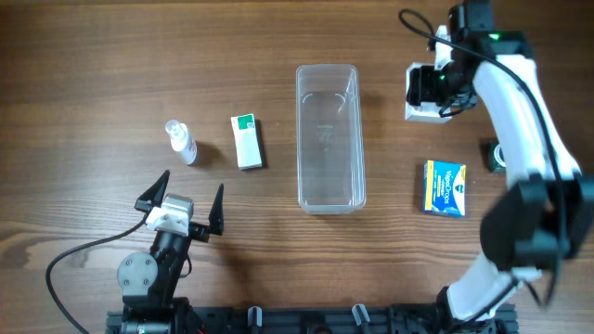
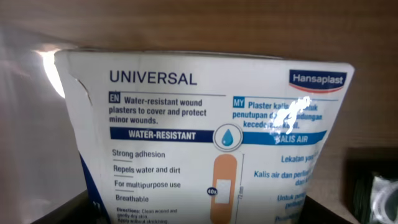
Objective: Pack container
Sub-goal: 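Carry the pack over the clear container and lower it inside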
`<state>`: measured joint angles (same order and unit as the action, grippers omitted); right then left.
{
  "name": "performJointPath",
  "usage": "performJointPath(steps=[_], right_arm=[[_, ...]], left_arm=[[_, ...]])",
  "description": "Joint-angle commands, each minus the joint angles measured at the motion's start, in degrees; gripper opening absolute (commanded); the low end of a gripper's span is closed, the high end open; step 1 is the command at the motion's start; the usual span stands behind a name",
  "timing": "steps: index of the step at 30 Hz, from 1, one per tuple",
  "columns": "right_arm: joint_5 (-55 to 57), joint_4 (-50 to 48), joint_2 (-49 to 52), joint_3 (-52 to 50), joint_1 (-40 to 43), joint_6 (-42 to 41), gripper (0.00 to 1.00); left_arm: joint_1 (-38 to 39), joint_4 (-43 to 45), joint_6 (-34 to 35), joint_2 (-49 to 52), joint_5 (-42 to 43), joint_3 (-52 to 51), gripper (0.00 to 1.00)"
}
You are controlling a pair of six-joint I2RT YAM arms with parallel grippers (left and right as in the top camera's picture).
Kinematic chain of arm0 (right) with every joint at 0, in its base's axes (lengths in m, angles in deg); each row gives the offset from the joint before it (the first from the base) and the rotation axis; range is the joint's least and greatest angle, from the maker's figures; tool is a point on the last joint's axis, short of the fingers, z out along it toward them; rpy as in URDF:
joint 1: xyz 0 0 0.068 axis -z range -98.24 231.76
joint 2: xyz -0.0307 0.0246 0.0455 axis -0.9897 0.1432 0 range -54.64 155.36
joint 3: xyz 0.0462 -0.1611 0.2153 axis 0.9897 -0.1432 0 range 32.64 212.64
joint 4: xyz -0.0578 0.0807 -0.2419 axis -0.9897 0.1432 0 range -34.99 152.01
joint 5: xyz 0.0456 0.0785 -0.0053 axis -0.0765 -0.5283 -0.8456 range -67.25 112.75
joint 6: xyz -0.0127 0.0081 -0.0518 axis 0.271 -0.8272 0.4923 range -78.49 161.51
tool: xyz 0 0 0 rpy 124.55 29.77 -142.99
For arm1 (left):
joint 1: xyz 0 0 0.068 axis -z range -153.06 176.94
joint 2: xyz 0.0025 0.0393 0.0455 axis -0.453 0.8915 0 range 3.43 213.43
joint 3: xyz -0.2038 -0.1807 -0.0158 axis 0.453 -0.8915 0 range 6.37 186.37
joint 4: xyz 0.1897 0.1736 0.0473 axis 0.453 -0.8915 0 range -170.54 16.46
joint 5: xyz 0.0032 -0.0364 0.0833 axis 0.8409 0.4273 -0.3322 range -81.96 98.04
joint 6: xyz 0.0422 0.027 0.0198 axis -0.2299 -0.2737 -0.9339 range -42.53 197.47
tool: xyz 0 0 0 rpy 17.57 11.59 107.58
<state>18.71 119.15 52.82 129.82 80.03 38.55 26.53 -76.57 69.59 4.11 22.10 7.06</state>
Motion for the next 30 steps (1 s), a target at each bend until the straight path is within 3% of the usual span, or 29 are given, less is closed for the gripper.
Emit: performJointPath(steps=[1, 3, 4, 5, 9, 18, 30], right_arm=[[-5.7, 3.7, -8.6, 0.4, -6.8, -3.5, 0.75], [-5.5, 4.3, -10.6, 0.4, -12.3, -5.3, 0.75], [-2.9, 3.4, -10.1, 0.4, -20.2, -10.7, 0.75], [-0.4, 2.3, -9.1, 0.4, -23.0, -13.0, 0.76], [6.9, -1.8, -3.9, 0.4, -29.2, -20.8, 0.75], [10.7, -6.7, 8.5, 0.4, -29.8, -25.7, 0.77], [10.4, -12.0, 12.3, 0.2, -27.0, -21.0, 0.79]], left_arm=[[-0.3, 0.0, -0.1, -0.3, 0.5, -0.3, 1.00], [-0.3, 0.0, -0.1, -0.3, 0.5, -0.3, 1.00], [-0.3, 0.0, -0.1, -0.3, 0.5, -0.3, 1.00], [-0.3, 0.0, -0.1, -0.3, 0.5, -0.3, 1.00], [-0.3, 0.0, -0.1, -0.3, 0.5, -0.3, 1.00], [-0.3, 0.0, -0.1, -0.3, 0.5, -0.3, 1.00], [-0.3, 0.0, -0.1, -0.3, 0.5, -0.3, 1.00]])
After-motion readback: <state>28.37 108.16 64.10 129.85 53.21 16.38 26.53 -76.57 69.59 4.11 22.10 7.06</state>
